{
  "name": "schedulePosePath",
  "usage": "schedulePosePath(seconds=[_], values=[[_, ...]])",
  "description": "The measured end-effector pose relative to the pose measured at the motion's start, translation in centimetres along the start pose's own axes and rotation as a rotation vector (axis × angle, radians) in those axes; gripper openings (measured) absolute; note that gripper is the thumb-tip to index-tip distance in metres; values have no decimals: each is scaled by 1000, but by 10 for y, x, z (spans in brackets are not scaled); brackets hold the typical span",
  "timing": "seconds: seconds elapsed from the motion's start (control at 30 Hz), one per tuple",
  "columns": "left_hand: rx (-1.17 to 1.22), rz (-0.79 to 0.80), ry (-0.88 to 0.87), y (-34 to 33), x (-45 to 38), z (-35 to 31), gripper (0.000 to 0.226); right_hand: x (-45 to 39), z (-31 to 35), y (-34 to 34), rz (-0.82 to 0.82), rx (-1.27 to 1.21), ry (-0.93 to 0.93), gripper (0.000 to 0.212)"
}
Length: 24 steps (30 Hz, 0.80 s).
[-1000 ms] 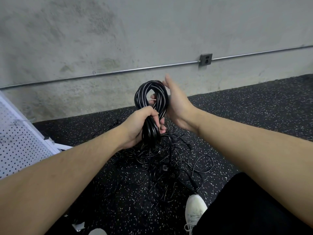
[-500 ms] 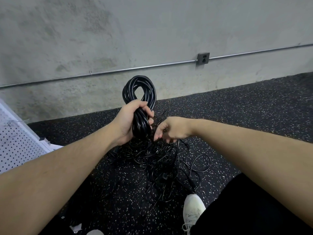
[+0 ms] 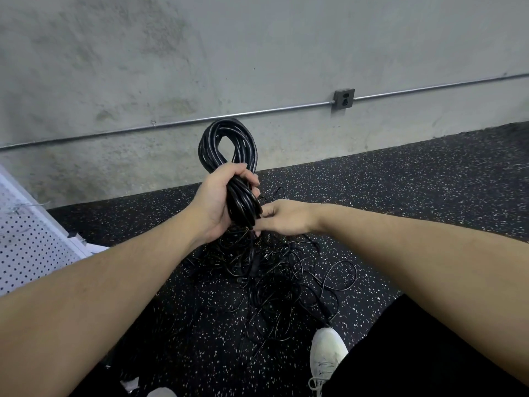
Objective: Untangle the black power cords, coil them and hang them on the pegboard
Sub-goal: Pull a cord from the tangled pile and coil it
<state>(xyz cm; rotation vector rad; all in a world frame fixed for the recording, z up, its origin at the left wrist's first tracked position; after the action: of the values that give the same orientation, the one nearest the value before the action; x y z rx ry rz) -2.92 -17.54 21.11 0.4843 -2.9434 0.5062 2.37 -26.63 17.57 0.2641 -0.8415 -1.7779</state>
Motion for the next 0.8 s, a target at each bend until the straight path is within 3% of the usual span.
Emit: schedulePosePath(seconds=[0.2, 0.3, 0.37, 0.43, 0.53, 0.57, 0.63, 0.8], values=[[-96, -174, -67, 22, -2, -22, 47, -3, 2, 19, -171, -15, 6, 43], [-219, -257, -74, 32, 2, -27, 40, -4, -10, 11, -75, -28, -74, 44], [-401, -311, -68, 35, 3, -27, 26, -3, -17, -2, 19, -128, -123, 40], [-549, -362, -31, 39, 5, -22, 34, -5, -17, 0, 27, -3, -93, 33], [-736, -368, -36, 38, 3, -22, 20, -7, -13, 11, -15, 193, -44, 10], [-776, -357, -39, 39, 0, -21, 25, -7, -13, 16, -41, 212, -26, 7], [-820, -355, -5, 42, -4, -17, 39, -3, -10, 22, -72, 223, 4, 15], [-904, -356, 58, 49, -7, -5, 38, 0, -11, 29, -73, 223, 6, 47]])
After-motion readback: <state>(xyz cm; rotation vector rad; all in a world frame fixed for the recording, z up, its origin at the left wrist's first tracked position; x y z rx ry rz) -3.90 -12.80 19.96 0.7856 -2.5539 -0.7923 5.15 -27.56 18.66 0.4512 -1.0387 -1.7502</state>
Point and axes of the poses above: each hand's wrist, its own x-axis away from the middle knuckle, its own y-axis out of the back of the hand, z = x × y, the point moved 8 cm from there along -x, towards the middle knuckle, and after that the axes turned 4 degrees about y, right-handed, at the moved point
